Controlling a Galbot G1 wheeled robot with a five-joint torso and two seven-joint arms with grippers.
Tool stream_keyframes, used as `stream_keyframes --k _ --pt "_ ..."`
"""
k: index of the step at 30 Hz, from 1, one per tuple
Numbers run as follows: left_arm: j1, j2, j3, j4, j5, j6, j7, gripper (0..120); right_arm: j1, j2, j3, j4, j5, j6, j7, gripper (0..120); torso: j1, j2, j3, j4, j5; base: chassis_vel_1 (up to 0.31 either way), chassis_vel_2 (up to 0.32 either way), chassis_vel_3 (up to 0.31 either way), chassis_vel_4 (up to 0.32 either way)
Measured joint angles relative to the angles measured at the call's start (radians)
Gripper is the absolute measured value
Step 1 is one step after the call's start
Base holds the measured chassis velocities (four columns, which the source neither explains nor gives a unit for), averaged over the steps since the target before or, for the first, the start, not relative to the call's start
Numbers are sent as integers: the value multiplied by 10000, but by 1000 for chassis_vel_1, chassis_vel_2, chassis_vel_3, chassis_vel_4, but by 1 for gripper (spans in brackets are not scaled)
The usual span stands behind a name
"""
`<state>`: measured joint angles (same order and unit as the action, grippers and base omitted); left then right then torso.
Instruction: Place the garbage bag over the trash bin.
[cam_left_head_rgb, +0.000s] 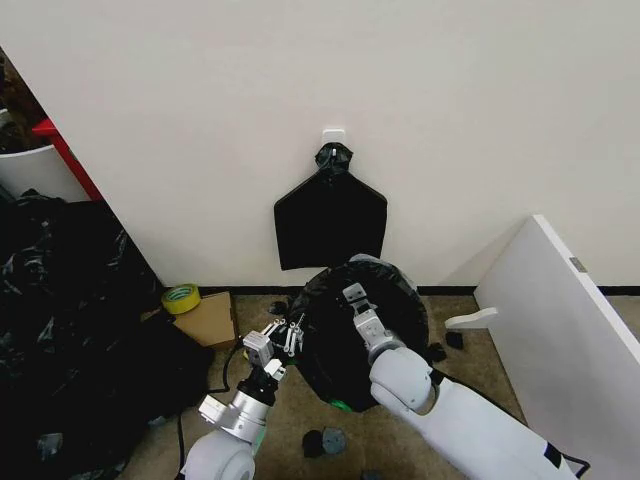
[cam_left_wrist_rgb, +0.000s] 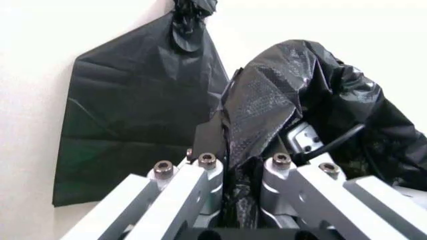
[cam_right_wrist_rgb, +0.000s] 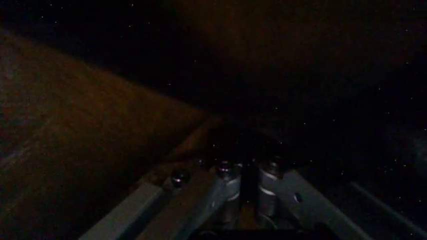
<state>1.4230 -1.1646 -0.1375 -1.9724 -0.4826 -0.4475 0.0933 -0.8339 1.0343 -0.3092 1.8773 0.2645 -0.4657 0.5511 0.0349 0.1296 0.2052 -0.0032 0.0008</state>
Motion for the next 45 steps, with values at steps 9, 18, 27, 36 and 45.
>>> stream_keyframes --k 9,18,27,36,45 --pt "-120 49 -133 87 -30 -26 -40 5 -864 -792 -143 1967 834 517 -124 0 0 0 -1 -2 0 0 0 0 0" --pt "-75 156 -158 -46 -53 -34 -42 5 -724 -725 -171 2949 4512 -1492 476 0 0 0 -1 1 -2 0 0 0 0" --pt "-50 256 -170 -262 -161 -45 -41 5 -605 -374 -343 2427 5308 -2692 481 0 0 0 0 0 -1 0 0 0 0" --pt "-50 237 -111 -295 -173 -48 -38 5 -357 -214 -384 1791 4249 -2670 224 0 0 0 0 0 -1 0 0 0 0" --pt "-127 81 -47 -206 -172 -48 -80 5 -302 -254 -276 1043 1797 -1559 -199 0 0 0 0 0 0 0 0 0 0"
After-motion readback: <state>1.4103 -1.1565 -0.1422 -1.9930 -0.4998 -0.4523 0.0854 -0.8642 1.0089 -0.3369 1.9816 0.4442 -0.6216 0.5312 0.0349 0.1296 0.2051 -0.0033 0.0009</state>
